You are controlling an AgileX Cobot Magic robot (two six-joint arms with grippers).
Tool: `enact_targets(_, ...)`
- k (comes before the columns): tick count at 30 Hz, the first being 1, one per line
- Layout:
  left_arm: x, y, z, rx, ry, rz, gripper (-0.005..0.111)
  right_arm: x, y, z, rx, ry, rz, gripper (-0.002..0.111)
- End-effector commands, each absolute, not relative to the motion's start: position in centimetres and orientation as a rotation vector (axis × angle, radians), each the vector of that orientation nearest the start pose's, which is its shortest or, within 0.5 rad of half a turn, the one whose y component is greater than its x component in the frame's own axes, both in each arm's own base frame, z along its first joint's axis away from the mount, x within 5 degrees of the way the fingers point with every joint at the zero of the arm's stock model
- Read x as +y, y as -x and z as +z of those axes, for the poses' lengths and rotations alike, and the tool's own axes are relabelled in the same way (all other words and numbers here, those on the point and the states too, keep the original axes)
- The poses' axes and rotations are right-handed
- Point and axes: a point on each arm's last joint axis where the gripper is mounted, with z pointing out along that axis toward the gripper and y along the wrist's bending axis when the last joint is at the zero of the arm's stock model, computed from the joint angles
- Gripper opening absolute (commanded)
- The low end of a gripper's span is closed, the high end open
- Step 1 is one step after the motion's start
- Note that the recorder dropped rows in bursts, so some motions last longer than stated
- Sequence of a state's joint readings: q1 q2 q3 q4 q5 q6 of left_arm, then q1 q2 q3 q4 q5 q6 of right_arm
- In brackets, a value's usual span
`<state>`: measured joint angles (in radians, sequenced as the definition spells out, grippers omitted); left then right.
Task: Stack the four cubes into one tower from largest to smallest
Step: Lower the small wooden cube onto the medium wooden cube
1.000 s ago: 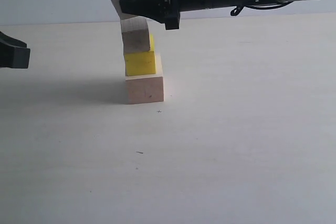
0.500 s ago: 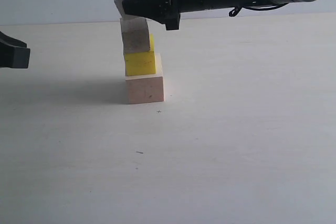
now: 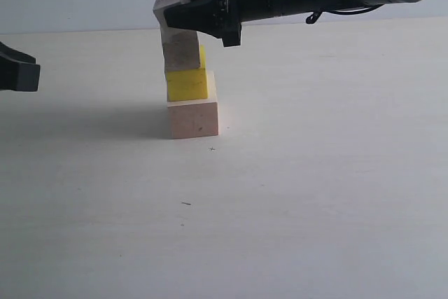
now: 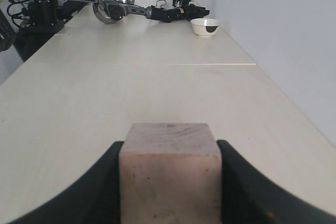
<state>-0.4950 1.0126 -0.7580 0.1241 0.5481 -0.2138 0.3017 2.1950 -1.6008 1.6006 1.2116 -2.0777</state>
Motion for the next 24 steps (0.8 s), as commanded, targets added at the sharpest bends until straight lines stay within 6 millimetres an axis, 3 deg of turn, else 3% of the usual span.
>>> enact_targets(1,-9.22,-18.14,30.28,2.243,-0.423,-0.238,0.0,21.47,-41.22,21.81,1.284,1.29,1.094,0.0)
enact_targets(24,-9.31,-18.24,30.43,2.221,-0.42,-0.249,0.0,21.57,-41.28,21.73,1.28,1.279,1.097,0.0)
